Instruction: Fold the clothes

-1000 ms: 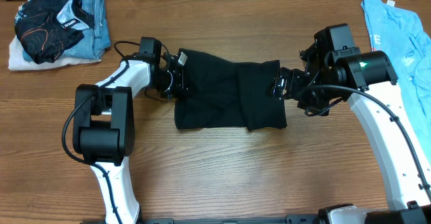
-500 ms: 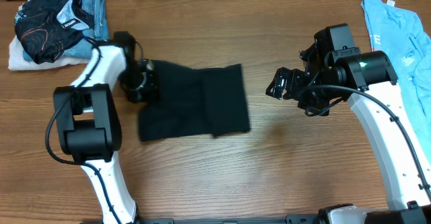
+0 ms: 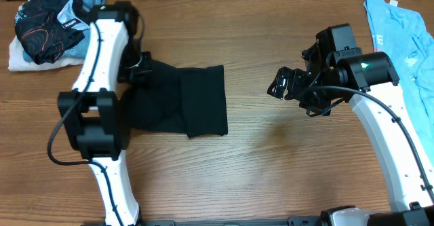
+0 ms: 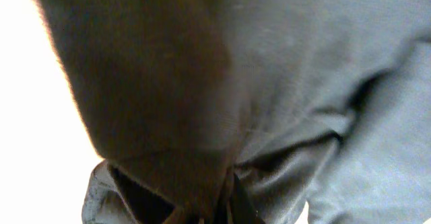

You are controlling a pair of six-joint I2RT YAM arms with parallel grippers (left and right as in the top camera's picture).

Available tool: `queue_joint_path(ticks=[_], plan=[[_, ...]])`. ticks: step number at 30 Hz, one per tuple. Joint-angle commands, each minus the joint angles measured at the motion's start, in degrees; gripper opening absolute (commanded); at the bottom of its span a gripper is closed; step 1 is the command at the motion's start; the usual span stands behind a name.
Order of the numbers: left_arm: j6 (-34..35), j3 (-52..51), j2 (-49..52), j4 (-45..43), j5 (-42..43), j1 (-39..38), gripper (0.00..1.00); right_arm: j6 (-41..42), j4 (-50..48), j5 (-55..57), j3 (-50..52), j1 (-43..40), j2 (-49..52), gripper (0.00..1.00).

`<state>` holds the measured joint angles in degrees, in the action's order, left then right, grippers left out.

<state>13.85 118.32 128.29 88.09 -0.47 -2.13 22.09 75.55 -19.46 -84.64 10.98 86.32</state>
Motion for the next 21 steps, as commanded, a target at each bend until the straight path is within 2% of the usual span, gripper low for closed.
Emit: queue_joint_path(ticks=[1,7,21], plan=[[2.9,5.2,0.2,3.7,-3.1,-3.8,0.04,0.0,-0.4,0.4,0.3,0.3,-0.4,1.0],[4.2,6.4,0.2,6.6,-3.2,-10.6,0.04,0.0,-0.4,0.4,0.3,0.3,-0.4,1.0],[8.6,6.3,0.5,1.7,-2.7,-23.8,0.06,0.0,-0.4,0.4,0.3,0.3,-0.4,1.0]])
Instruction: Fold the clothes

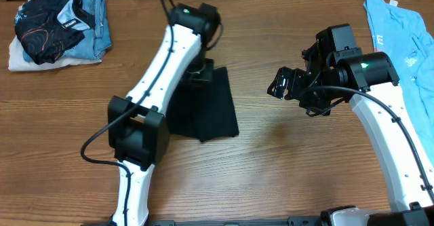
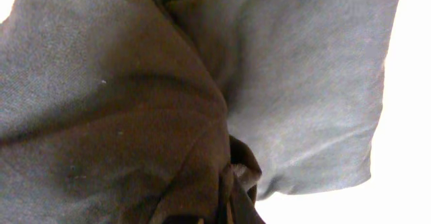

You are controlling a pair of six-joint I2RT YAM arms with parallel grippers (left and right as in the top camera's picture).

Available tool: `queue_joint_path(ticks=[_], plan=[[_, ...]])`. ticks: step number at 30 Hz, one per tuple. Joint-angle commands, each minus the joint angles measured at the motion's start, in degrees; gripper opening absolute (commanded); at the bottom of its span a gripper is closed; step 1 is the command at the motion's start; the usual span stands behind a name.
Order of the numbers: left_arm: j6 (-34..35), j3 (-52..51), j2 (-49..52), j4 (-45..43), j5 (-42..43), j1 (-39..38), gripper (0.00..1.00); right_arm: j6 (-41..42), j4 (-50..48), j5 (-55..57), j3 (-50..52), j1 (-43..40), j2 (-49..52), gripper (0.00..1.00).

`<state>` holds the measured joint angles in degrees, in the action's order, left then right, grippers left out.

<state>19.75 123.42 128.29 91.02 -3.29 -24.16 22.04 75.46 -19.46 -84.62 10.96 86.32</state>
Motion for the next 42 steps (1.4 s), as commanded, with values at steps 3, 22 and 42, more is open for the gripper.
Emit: queue_joint_path(ticks=[3,22,42], plan=[[3.3,1.1,1.0,-2.6,1.0,-3.0,0.1,0.0,-0.3,0.4,0.3,0.3,-0.4,1.0],[11.8,0.9,4.7,-3.2,-2.1,-8.2,0.04,0.7,-1.9,11.0,0.3,-5.9,0.5,1.0],[22.0,3.1,4.7,4.5,-23.3,-16.7,0.04,-2.5,-6.0,11.6,0.3,-16.4,19.6,1.0]])
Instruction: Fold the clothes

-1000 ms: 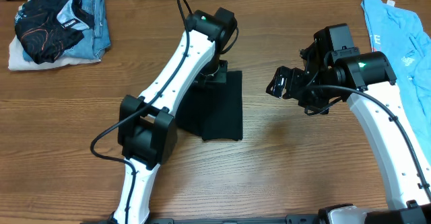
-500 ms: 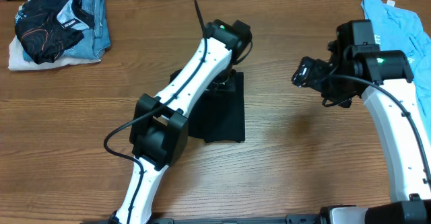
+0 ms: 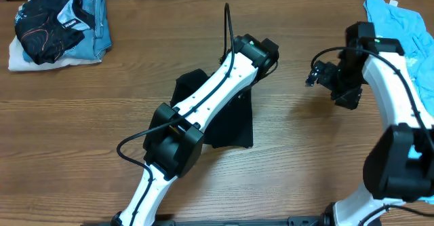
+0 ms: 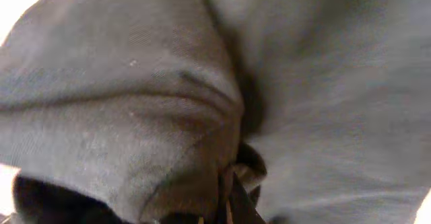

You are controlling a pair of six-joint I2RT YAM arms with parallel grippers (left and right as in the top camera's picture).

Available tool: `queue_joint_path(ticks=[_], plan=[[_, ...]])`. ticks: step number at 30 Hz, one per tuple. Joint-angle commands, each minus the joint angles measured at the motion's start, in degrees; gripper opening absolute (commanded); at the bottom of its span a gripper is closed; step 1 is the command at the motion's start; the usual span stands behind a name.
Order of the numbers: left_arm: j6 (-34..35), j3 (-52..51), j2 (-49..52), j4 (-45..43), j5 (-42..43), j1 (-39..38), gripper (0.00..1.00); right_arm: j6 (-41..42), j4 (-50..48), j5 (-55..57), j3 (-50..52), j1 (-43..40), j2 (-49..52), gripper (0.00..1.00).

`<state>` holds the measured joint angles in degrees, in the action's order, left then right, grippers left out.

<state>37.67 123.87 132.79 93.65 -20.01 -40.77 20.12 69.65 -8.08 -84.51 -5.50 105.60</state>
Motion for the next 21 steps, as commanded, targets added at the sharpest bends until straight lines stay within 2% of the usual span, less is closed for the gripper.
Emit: queue_joint_path(ticks=[1,12,21], plan=[[4.9,3.3,0.2,3.2,-7.6,0.1,0.04,-0.6,-0.2,-0.1,0.2,0.0,0.4,1.0],[0.8,3.9,-0.6,3.2,-2.4,9.7,0.04,-0.9,0.6,-0.5,0.2,0.0,0.4,1.0],[-0.9,3.9,-5.5,3.2,0.6,16.5,0.04,-1.0,1.1,-0.6,0.2,0.0,0.4,1.0]])
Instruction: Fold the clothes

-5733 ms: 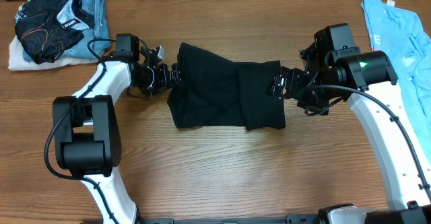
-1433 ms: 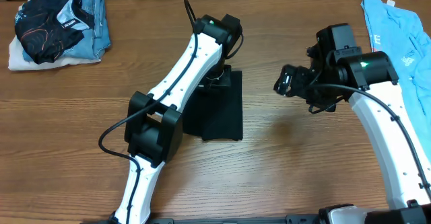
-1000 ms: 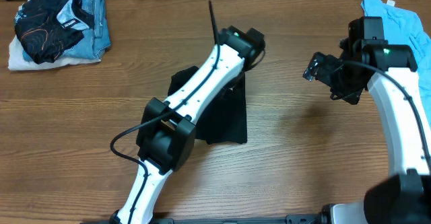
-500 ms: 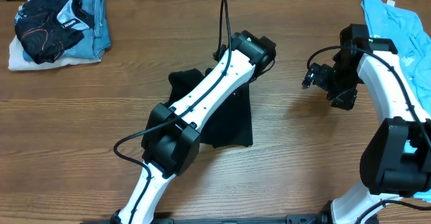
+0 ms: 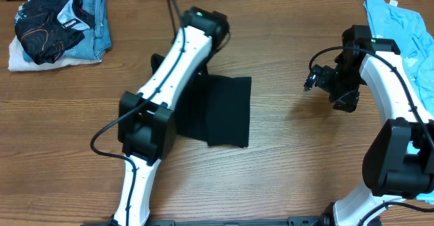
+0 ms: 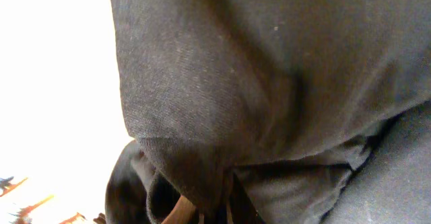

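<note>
A black garment (image 5: 227,110) lies folded in the middle of the table as a rough rectangle. My left gripper (image 5: 202,72) sits at its far left corner, mostly hidden under my own arm. In the left wrist view black cloth (image 6: 269,83) fills the frame and bunches into the gripper (image 6: 225,214) at the bottom edge, which is shut on it. My right gripper (image 5: 312,78) hangs over bare wood to the right of the garment, holding nothing that I can see. Its jaws are too small to read.
A pile of clothes (image 5: 51,22), black and red on top of jeans and white cloth, lies at the far left corner. A light blue shirt (image 5: 400,32) is spread at the far right edge. My left arm's long white link (image 5: 169,70) crosses the garment's left side.
My left arm has swung back to the left, its elbow now at the far centre-left. The black garment lies flatter and squarer, with its right edge about where it was. The right arm has barely moved.
The black garment first lay left of centre with my left gripper shut on its left end. That end was then over the garment's middle, then farther right with the cloth bunched. Now the garment lies folded at the centre. My right arm shifted right toward the blue shirt.
</note>
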You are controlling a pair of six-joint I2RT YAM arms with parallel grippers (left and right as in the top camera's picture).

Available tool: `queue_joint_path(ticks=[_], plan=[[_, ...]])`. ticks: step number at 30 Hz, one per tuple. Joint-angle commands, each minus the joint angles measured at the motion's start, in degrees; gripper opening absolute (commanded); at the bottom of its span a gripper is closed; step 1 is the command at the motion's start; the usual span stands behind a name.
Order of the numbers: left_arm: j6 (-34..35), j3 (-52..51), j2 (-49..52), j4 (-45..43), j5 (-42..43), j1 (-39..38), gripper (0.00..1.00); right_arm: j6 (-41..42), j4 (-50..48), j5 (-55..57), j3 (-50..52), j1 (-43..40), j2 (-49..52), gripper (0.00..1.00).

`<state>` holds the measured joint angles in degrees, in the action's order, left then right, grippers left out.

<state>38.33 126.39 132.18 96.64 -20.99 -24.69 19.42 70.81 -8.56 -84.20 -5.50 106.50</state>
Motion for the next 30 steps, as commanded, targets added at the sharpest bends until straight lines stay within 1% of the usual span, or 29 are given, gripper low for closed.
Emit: queue_joint_path(ticks=[1,5,10,14,17,20,25,30], plan=[[-1.6,1.4,-5.2,0.2,1.5,0.2,0.04,-0.3,0.0,-0.1,-0.1,0.1,-0.5,1.0],[-1.5,1.4,-5.5,0.2,1.5,-2.9,0.04,-0.3,0.0,-0.1,-0.1,0.0,-0.5,1.0],[2.0,1.3,-5.4,0.1,0.5,-10.1,0.04,-0.3,-0.2,-0.1,-0.1,0.0,-0.5,1.0],[2.2,1.2,-4.1,-2.3,0.5,-16.1,0.04,-0.3,-0.2,-0.4,-0.1,0.0,-0.5,1.0],[2.2,1.2,-2.0,-3.8,1.8,-19.1,0.06,-0.3,-0.1,-1.4,-0.1,0.0,-0.5,1.0],[2.9,1.2,1.0,-4.2,3.3,-20.8,0.06,-0.3,0.0,-1.6,-0.1,0.0,-0.5,1.0],[3.1,1.1,5.2,-4.6,6.3,-21.1,0.04,-0.3,-0.3,-1.6,-0.1,-0.2,-0.5,1.0],[3.7,1.2,6.3,-5.0,4.7,-21.0,0.04,-0.3,-1.0,-1.6,-0.1,-0.7,-0.5,1.0]])
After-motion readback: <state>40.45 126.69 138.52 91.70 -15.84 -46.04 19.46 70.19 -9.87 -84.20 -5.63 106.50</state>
